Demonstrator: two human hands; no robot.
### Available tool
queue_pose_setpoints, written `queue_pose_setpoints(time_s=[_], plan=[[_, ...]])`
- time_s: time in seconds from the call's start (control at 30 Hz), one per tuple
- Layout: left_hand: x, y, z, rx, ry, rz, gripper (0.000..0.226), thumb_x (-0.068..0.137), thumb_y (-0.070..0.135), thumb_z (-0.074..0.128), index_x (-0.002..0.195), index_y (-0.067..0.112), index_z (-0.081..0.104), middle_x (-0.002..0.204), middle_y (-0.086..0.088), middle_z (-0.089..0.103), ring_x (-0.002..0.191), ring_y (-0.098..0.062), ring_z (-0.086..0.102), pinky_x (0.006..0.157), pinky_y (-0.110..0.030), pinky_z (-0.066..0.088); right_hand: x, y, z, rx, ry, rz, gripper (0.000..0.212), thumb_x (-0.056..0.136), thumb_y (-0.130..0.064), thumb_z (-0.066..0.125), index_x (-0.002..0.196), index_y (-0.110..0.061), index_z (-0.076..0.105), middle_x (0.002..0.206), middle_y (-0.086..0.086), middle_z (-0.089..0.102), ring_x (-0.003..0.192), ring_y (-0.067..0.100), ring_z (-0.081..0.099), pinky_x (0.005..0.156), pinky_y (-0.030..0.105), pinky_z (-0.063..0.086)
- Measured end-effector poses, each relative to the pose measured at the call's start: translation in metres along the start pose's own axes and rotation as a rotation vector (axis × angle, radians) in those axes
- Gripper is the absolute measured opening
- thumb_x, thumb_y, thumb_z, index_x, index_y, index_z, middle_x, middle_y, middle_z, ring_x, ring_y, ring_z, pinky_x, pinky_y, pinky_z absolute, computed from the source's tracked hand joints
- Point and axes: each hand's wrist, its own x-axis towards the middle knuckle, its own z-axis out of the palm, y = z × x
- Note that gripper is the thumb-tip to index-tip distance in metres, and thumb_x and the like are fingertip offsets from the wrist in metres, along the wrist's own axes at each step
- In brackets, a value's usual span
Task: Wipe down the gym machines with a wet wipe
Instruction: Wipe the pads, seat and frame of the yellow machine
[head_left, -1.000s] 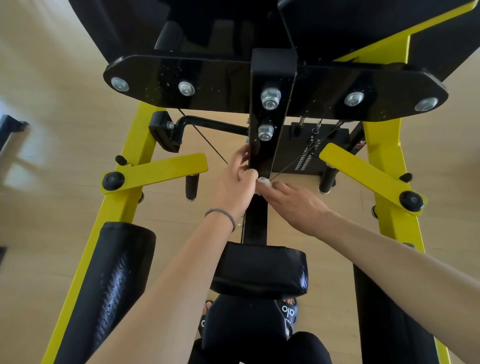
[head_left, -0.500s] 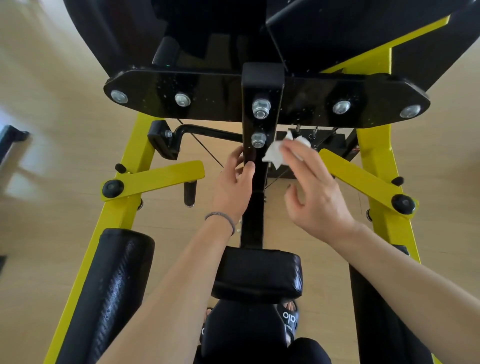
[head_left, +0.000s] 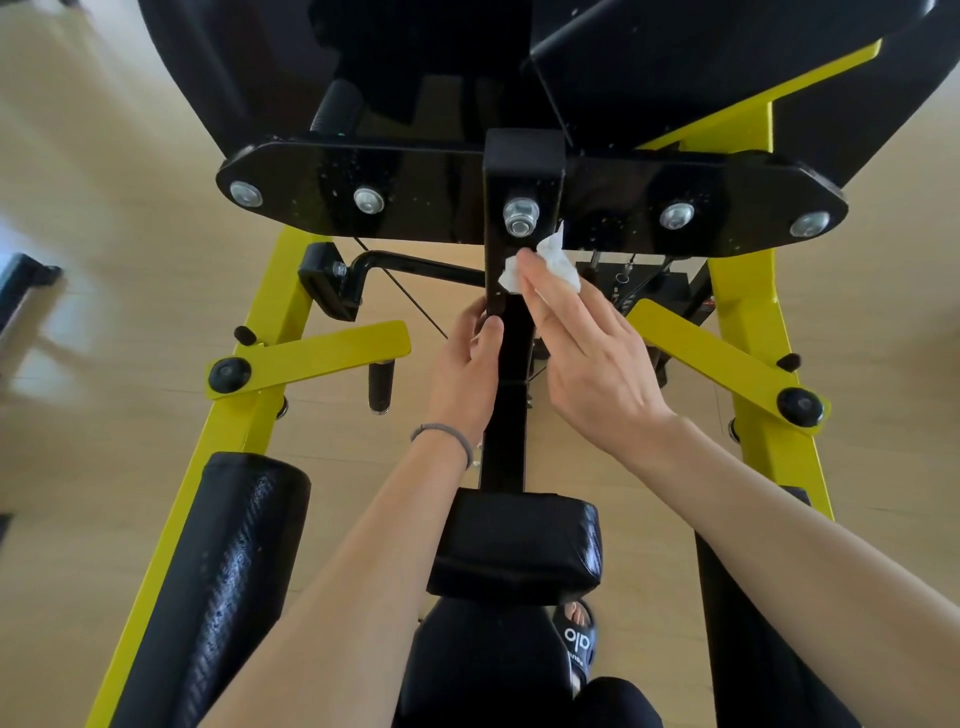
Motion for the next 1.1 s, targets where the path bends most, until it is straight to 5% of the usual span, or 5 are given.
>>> queue_pose_setpoints(time_s=[0.23, 0.37, 0.53, 0.83, 1.1], plan=[[0.002, -0.002, 0.001, -0.016, -0.01, -0.003, 0.035, 0.107, 0.034, 0.037, 0.138, 0.033, 0.054, 0.121, 0.013, 0.064, 0.11, 0.008, 0.055, 0.082, -0.009, 0.041, -0.031, -0.009, 0.008, 0.156, -0.139, 0.104, 0.056, 0.093, -0.006, 0.032, 0.147, 0.004, 0.045, 0.149, 0.014, 0.046, 0.125, 0.028, 0.052, 0.102, 0.038, 0.052], [0.004, -0.006, 0.003, -0.058, -0.008, -0.015, 0.032, 0.105, 0.035, 0.037, 0.128, 0.028, 0.058, 0.113, -0.01, 0.062, 0.121, -0.031, 0.056, 0.103, -0.046, 0.047, -0.012, -0.02, -0.016, 0.158, 0.016, -0.008, 0.057, 0.089, 0.014, 0.046, 0.145, 0.009, 0.045, 0.15, 0.012, 0.04, 0.12, 0.03, 0.054, 0.107, 0.027, 0.043], [0.004, -0.005, 0.004, -0.085, 0.001, -0.035, 0.034, 0.103, 0.03, 0.036, 0.131, 0.031, 0.057, 0.126, -0.015, 0.06, 0.123, -0.04, 0.05, 0.105, -0.057, 0.042, 0.019, -0.014, -0.023, -0.544, -0.1, -0.251, 0.05, 0.1, -0.006, 0.027, 0.145, 0.005, 0.045, 0.163, 0.015, 0.029, 0.133, 0.034, 0.03, 0.117, 0.043, 0.026], [0.001, -0.005, 0.0, -0.033, -0.028, -0.003, 0.035, 0.106, 0.028, 0.037, 0.137, 0.033, 0.053, 0.113, 0.022, 0.063, 0.105, 0.011, 0.054, 0.081, -0.011, 0.038, -0.011, -0.004, 0.007, -0.519, -0.363, -0.223, 0.058, 0.093, -0.005, 0.037, 0.15, 0.004, 0.041, 0.157, 0.014, 0.035, 0.129, 0.035, 0.04, 0.114, 0.041, 0.036], [0.001, 0.001, 0.006, -0.05, 0.032, -0.019, 0.03, 0.103, 0.036, 0.039, 0.126, 0.03, 0.058, 0.092, 0.002, 0.061, 0.093, -0.01, 0.06, 0.073, -0.026, 0.043, 0.001, -0.004, -0.033, 0.0, 0.043, -0.176, 0.046, 0.101, 0.003, 0.032, 0.144, 0.009, 0.048, 0.15, 0.01, 0.038, 0.125, 0.034, 0.047, 0.105, 0.033, 0.044]])
